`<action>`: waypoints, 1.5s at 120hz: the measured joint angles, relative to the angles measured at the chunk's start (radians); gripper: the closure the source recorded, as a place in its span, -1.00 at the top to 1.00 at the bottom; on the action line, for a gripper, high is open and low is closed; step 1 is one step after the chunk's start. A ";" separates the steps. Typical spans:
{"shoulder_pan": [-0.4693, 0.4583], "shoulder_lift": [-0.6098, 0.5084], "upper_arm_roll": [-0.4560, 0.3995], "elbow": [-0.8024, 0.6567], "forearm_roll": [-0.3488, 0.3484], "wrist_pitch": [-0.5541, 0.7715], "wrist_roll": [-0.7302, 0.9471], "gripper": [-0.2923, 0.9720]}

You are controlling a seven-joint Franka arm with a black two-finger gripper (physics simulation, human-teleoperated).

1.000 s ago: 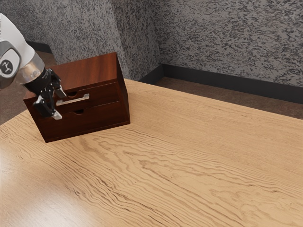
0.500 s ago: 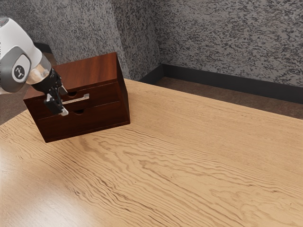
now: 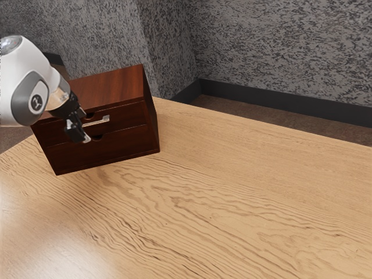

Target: Pull the drawer handle with one arm to open the drawer

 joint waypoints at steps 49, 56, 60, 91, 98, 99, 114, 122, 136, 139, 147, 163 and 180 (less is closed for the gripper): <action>-0.027 0.036 0.022 0.004 0.007 0.074 -0.027 0.50; -0.026 0.036 0.024 0.004 0.009 0.081 -0.030 0.50; -0.025 0.037 0.024 0.003 0.010 0.086 -0.031 0.50; -0.007 0.057 0.025 -0.008 0.012 0.105 -0.039 0.50; -0.007 0.062 0.025 -0.011 0.012 0.113 -0.040 0.50; -0.007 0.062 0.025 -0.011 0.012 0.114 -0.041 0.50; -0.012 0.065 0.026 -0.014 0.012 0.125 -0.043 0.50; -0.013 0.066 0.025 -0.013 0.012 0.129 -0.044 0.50; -0.011 0.074 0.026 -0.008 0.013 0.133 -0.046 0.50; -0.010 0.076 0.027 -0.007 0.013 0.134 -0.046 0.50; -0.008 0.080 0.027 -0.007 0.013 0.135 -0.047 0.50; -0.008 0.090 0.028 -0.013 0.011 0.138 -0.048 0.50; -0.009 0.093 0.029 -0.014 0.010 0.140 -0.049 0.50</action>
